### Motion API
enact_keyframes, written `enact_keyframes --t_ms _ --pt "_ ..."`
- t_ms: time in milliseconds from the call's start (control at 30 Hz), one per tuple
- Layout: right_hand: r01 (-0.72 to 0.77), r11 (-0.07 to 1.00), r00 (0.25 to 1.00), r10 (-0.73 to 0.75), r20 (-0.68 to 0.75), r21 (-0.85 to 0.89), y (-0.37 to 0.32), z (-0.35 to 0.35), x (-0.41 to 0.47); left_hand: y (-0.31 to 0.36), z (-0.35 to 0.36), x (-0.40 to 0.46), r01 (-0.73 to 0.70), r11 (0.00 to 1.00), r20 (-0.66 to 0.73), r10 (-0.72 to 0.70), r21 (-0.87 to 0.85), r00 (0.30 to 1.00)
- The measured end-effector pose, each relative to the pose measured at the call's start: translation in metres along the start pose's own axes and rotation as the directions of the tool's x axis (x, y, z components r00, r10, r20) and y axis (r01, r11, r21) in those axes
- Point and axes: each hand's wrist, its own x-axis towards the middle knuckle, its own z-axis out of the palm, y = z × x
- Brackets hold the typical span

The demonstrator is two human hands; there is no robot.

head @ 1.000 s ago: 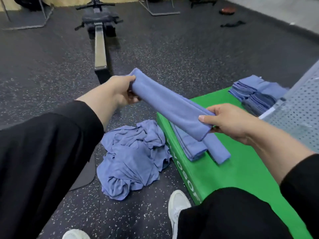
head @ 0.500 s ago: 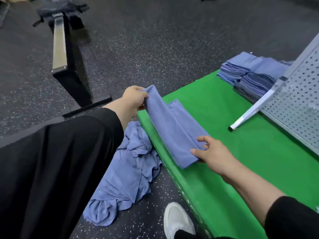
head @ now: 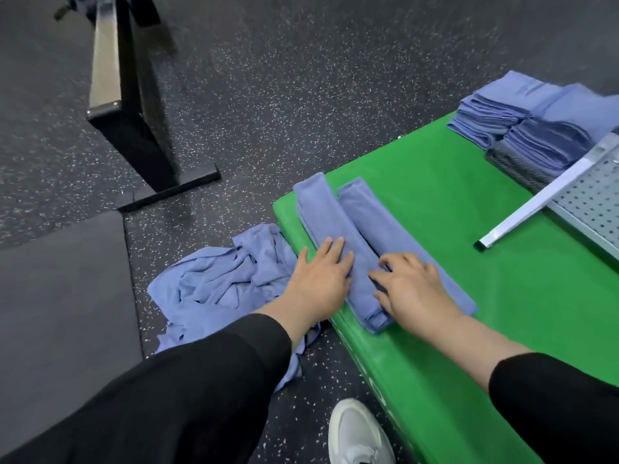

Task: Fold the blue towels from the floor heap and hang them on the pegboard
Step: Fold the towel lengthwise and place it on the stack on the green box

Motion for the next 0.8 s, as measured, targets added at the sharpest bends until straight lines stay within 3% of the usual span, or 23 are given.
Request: enact_keyframes --t_ms 67,200,300,433,600,700,800 --pt "-0.003 1.0 1.0 0.003 0.014 0.003 -0.003 -0.005 0.001 0.001 -0.002 -0.004 0.023 0.999 0.004 -0.023 -0.043 1.0" --pt "0.016 0.997 0.998 -0.011 -0.068 0.07 -0.025 -0.031 0.008 -0.015 -0.02 -0.026 0.009 0.983 -0.188 -0.044 -0.182 0.981" --pt "0.135 0.987 0.99 -0.131 -0.053 0.088 -0.058 -0.062 0.023 -0.048 -0.026 -0.066 0.09 0.974 -0.146 -0.122 -0.206 0.982" --pt "0.311 0.948 0.937 -0.318 0.145 0.068 -0.124 -0.098 0.047 -0.107 -0.026 -0.135 0.244 0.952 -0.116 -0.268 -0.187 0.957" --pt "0.43 0.899 0.825 -0.354 0.441 -0.082 -0.217 -0.1 0.07 -0.174 -0.007 -0.222 0.418 0.897 -0.053 -0.429 -0.14 0.902" --pt "0.425 0.898 0.82 -0.327 0.47 -0.117 -0.249 -0.076 0.079 -0.197 0.007 -0.252 0.465 0.881 -0.012 -0.467 -0.089 0.884" --pt "0.366 0.93 0.821 -0.307 0.482 -0.029 -0.265 -0.035 0.081 -0.206 0.015 -0.259 0.466 0.879 0.042 -0.464 -0.107 0.885"
